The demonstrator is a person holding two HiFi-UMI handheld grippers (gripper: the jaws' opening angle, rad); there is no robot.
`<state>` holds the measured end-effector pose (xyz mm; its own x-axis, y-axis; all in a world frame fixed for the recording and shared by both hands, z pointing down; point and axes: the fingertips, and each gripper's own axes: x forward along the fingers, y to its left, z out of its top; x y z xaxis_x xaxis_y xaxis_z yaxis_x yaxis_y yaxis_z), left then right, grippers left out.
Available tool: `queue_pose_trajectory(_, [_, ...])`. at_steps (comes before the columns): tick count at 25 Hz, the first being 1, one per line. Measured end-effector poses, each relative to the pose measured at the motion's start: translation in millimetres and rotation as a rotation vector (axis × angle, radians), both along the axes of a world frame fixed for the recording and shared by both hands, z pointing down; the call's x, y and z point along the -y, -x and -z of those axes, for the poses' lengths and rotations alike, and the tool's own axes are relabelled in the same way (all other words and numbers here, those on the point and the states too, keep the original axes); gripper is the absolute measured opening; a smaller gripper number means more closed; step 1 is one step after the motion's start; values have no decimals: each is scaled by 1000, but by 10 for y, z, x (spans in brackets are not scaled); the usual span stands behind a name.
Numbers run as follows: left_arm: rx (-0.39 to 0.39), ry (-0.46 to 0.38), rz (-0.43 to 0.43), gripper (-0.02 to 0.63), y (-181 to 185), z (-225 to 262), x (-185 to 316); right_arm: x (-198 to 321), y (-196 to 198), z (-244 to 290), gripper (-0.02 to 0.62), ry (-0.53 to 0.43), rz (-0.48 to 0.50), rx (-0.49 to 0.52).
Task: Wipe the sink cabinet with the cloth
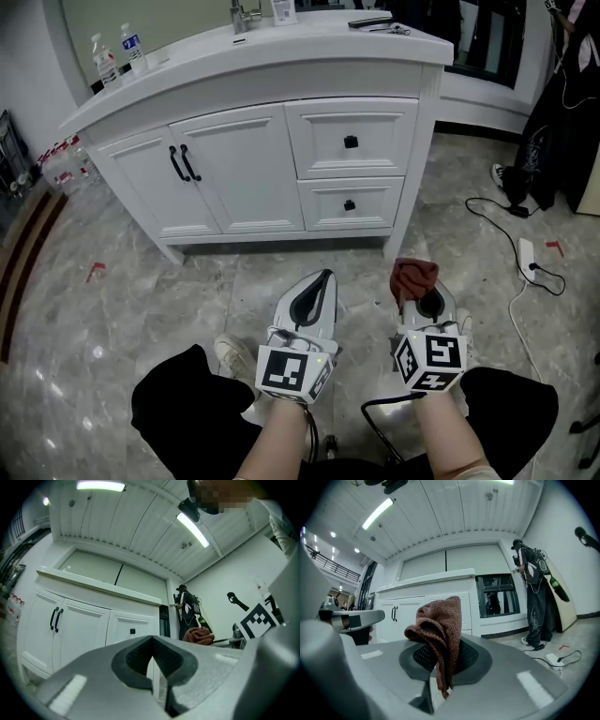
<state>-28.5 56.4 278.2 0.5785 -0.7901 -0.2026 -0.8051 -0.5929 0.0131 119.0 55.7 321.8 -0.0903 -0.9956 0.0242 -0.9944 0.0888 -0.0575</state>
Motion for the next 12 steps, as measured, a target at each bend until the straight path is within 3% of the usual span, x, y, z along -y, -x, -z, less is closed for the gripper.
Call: queue_pose_trajectory(12, [24, -26, -19, 1, 290, 129, -439, -398, 326, 150, 79, -12, 3, -8])
